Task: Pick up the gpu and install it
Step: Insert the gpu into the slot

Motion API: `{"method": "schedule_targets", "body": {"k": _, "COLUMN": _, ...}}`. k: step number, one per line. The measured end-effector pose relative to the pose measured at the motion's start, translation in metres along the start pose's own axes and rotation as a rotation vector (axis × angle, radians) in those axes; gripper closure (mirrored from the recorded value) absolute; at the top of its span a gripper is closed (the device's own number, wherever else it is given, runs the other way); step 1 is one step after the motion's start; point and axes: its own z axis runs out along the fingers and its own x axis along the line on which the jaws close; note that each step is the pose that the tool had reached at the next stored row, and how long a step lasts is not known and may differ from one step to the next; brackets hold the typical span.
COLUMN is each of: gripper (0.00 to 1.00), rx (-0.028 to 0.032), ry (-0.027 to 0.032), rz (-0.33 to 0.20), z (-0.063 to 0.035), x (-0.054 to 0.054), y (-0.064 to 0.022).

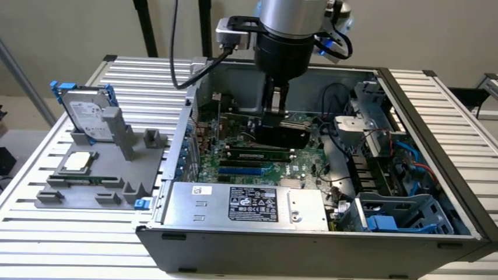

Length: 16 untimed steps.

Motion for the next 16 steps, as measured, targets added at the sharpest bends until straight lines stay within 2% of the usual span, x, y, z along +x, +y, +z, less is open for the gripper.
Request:
{"method": "schedule_targets", "body": {"k": 8, "gripper": 0.73, "rx": -0.0001, "ry": 0.0, "rz": -0.016, "z": 0.0154, "x": 0.003, "y": 0.0211}}
{"method": "schedule_targets", "body": {"k": 13, "gripper": 0.73, "rx": -0.0012, "ry": -0.0103, "rz": -0.04, "z": 0.0245, "x": 0.008, "y": 0.0235}}
{"method": "schedule_targets", "body": {"k": 16, "gripper": 0.73, "rx": -0.0016, "ry": -0.0127, "rz": -0.05, "z": 0.03, "x": 0.008, "y": 0.0269}}
